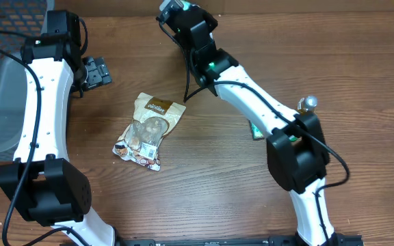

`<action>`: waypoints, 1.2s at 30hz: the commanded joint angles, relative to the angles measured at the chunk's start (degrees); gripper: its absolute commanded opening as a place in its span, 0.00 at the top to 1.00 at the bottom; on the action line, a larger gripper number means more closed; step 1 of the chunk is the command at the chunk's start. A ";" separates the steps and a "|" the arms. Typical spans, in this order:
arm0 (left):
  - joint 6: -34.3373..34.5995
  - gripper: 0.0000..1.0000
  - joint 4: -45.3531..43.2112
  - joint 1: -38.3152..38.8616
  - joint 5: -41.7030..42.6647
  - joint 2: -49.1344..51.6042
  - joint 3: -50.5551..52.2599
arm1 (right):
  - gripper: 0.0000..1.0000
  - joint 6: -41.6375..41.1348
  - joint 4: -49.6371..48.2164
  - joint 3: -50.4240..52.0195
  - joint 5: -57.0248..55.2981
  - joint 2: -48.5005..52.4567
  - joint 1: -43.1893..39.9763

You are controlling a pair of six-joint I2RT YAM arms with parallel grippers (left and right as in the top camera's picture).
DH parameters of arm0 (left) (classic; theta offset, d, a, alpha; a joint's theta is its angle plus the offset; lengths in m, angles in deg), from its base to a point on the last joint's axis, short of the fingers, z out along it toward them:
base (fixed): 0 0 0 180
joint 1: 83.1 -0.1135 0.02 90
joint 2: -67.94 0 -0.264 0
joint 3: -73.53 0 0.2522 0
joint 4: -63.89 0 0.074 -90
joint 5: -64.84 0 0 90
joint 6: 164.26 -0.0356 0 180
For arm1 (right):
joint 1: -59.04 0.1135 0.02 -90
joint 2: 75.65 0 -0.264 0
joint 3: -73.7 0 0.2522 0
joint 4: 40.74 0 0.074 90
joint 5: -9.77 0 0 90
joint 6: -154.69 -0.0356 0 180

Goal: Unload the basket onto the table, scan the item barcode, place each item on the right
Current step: 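Raise the Kleenex pack to the white scanner face with the right gripper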

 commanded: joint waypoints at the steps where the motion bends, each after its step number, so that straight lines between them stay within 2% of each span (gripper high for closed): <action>1: 0.00 0.00 0.02 0.00 -0.57 -0.44 -0.72 | 0.96 5.81 -5.79 -1.68 -1.14 2.75 -0.39; 12: 0.00 0.00 0.02 0.00 -0.57 -0.44 -0.72 | 0.96 5.75 -18.29 -1.68 0.28 9.07 -2.62; 23: 0.00 0.00 0.02 0.00 -0.57 -0.44 -0.72 | 0.96 5.31 -19.21 -1.66 3.48 12.13 -3.28; 36: 0.00 0.00 0.02 0.00 -0.57 -0.44 -0.72 | 0.96 3.50 -12.07 -1.64 6.75 13.05 -2.10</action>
